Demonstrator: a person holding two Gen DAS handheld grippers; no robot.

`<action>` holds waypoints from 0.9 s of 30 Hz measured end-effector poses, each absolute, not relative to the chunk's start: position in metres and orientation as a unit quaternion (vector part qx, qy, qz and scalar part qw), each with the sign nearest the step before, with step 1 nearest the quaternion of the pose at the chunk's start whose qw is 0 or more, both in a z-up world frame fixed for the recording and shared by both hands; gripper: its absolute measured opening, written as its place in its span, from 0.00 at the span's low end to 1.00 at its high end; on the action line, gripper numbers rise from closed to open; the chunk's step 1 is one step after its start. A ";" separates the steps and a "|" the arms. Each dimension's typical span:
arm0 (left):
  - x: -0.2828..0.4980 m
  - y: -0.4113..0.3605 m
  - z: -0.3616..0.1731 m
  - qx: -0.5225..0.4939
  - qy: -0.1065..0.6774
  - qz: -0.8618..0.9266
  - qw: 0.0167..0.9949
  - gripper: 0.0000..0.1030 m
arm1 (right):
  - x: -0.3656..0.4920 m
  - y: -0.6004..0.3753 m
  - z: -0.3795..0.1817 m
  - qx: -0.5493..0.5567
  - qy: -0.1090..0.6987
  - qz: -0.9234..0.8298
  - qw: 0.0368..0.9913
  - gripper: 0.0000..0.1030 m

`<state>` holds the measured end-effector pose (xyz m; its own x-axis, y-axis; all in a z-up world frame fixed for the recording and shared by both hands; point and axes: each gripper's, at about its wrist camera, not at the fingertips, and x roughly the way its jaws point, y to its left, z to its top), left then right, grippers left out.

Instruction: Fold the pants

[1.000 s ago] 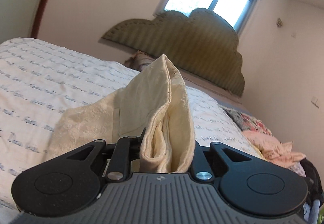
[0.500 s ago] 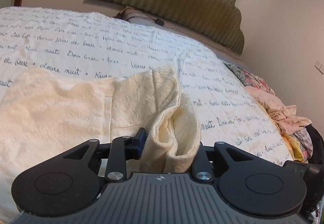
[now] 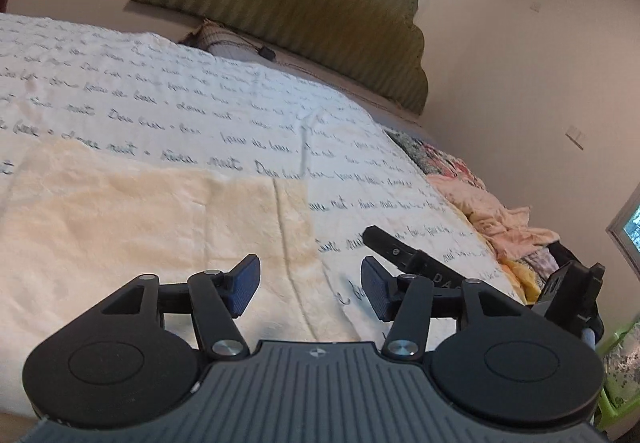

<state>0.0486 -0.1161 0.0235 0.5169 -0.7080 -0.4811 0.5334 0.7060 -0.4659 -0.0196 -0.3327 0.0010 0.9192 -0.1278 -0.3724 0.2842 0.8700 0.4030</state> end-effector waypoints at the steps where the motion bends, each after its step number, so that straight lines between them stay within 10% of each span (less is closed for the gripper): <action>1: 0.050 -0.106 0.025 -0.134 0.326 -0.347 0.869 0.61 | -0.013 -0.330 0.008 0.221 0.166 -0.097 0.956 0.45; 15: 0.099 -0.030 -0.012 -0.091 0.419 -0.265 0.864 0.66 | 0.080 -0.253 -0.018 -0.017 0.308 -0.033 0.951 0.52; 27: 0.131 -0.036 0.019 -0.084 0.337 -0.263 0.900 0.67 | 0.051 -0.268 0.034 0.024 0.224 -0.036 0.974 0.62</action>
<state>0.1315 -0.0359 0.0189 0.6344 -0.5309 -0.5618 0.4171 0.8471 -0.3294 0.0509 -0.2676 0.0345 0.8971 -0.0591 -0.4378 0.0807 0.9963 0.0310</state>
